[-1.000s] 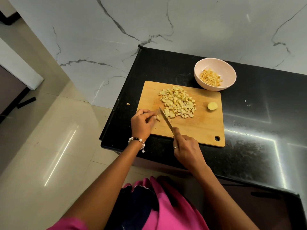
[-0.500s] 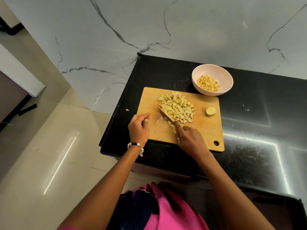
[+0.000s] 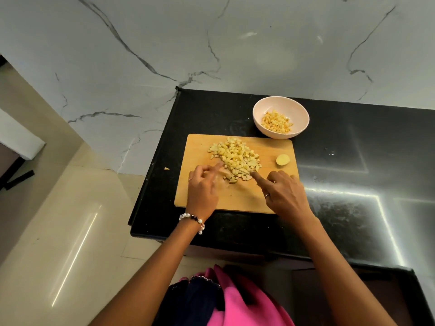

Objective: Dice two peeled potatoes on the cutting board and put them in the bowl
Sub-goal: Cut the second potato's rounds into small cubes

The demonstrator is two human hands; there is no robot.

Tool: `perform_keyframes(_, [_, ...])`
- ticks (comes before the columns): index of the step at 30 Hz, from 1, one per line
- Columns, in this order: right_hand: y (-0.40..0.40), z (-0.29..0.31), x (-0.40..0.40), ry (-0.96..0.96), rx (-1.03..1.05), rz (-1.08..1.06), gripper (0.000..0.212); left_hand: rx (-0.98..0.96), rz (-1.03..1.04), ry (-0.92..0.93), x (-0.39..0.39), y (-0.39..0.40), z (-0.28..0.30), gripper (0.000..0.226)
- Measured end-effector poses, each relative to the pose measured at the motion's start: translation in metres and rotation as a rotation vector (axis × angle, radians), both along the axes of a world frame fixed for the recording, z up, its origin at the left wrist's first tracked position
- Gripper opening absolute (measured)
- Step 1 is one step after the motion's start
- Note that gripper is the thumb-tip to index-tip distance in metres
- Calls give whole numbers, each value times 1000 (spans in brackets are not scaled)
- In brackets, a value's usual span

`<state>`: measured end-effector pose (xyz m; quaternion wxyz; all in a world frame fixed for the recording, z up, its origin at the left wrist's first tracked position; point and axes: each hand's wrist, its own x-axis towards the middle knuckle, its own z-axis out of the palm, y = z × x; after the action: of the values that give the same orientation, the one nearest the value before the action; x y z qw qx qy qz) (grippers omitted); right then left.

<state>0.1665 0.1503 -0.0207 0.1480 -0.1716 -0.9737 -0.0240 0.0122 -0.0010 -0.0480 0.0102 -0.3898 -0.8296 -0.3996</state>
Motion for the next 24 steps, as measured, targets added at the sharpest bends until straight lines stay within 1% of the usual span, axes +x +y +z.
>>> perform_keyframes(2, [5, 5, 5, 32, 36, -6, 52, -121, -141, 227, 5, 13, 6, 73])
perform_keyframes(4, [9, 9, 9, 56, 56, -25, 50, -283, -174, 344, 7, 25, 12, 81])
perform_keyframes(5, [11, 10, 13, 61, 62, -39, 50, -349, -174, 366, 8, 30, 13, 80])
perform_keyframes(7, [15, 9, 21, 64, 59, -66, 50, -438, -142, 373, 4, 37, 11, 72])
perform_keyframes(9, [20, 5, 30, 95, 25, -108, 50, -457, -74, 344, -3, 42, 10, 63])
perform_keyframes(11, [25, -1, 39, 151, -80, -175, 46, -422, -9, 323, -5, 51, 12, 54])
perform_keyframes(14, [29, -7, 45, 247, -373, -276, 40, -281, 18, 336, 2, 74, 17, 37])
perform_keyframes(16, [30, -6, 45, 361, -584, -368, 34, -206, -57, 225, 13, 95, 27, 28])
perform_keyframes(17, [31, -3, 45, 429, -678, -426, 31, -211, -118, 150, 19, 107, 30, 26])
perform_keyframes(18, [32, 0, 44, 485, -766, -480, 27, -247, -178, 105, 24, 119, 32, 27])
perform_keyframes(20, [33, 4, 42, 561, -873, -560, 18, -363, -275, 122, 33, 142, 33, 33])
perform_keyframes(22, [36, 7, 41, 605, -904, -592, 17, -478, -317, 195, 40, 160, 33, 42])
perform_keyframes(24, [37, 8, 41, 641, -926, -600, 20, -578, -323, 309, 43, 174, 32, 46])
